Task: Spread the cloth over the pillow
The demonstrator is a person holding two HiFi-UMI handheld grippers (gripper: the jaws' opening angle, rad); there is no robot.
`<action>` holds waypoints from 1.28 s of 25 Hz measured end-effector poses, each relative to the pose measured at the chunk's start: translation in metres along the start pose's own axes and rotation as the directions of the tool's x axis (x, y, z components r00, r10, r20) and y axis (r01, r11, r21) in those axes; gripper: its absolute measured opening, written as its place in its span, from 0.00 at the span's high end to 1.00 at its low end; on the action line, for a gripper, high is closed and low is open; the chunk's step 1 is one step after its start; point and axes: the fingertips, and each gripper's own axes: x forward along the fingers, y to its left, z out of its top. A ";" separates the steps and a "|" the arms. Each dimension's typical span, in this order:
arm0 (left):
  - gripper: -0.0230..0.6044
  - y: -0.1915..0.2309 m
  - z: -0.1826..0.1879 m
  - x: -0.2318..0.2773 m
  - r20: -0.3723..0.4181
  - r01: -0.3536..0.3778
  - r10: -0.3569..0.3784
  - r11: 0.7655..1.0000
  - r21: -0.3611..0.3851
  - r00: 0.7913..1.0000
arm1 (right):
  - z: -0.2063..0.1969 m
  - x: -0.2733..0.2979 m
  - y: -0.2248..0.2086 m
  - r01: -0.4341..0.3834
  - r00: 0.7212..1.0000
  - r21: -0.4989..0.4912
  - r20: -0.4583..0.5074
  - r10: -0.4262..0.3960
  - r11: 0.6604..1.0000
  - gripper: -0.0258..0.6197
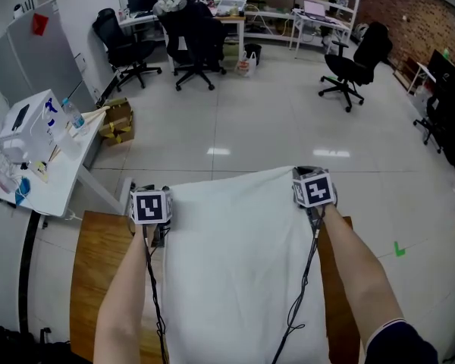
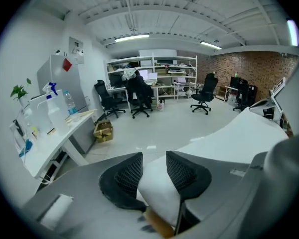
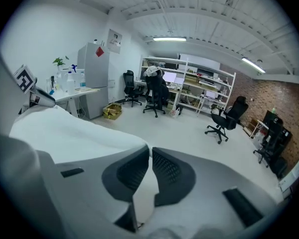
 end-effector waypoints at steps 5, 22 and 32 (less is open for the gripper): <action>0.71 0.015 -0.006 0.015 -0.027 -0.023 0.022 1.000 -0.014 0.999 | -0.006 0.018 -0.004 -0.012 1.000 -0.029 -0.029 0.011 0.999 0.89; 0.71 0.040 0.006 -0.026 0.014 -0.048 0.049 0.997 -0.062 0.999 | 0.012 -0.026 -0.030 0.037 0.999 0.093 0.037 -0.040 0.995 0.87; 0.88 0.002 0.034 -0.123 0.157 -0.023 0.028 0.999 -0.029 0.987 | 0.047 -0.112 0.015 -0.041 0.986 0.101 0.163 0.025 0.994 0.92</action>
